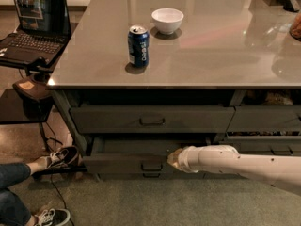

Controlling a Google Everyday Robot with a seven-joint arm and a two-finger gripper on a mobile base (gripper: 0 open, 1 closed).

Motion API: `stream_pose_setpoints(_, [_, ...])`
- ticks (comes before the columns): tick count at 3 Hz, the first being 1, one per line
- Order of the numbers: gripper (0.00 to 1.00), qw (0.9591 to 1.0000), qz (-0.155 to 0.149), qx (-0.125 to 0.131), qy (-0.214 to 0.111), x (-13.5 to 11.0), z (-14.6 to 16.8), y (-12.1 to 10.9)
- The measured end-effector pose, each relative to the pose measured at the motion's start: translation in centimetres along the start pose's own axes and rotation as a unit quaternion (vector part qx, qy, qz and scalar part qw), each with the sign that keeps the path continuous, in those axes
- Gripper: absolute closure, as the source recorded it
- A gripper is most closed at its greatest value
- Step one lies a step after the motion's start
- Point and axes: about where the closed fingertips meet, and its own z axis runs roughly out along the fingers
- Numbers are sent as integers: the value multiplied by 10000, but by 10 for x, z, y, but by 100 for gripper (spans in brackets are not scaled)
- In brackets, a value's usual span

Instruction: Open middle drawer

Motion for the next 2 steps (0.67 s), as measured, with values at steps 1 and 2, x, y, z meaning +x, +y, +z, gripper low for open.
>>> stream_pose_setpoints(1, [81,10000,0,0,0,0,0,0])
stream_pose_setpoints(2, [58,10000,0,0,0,0,0,0])
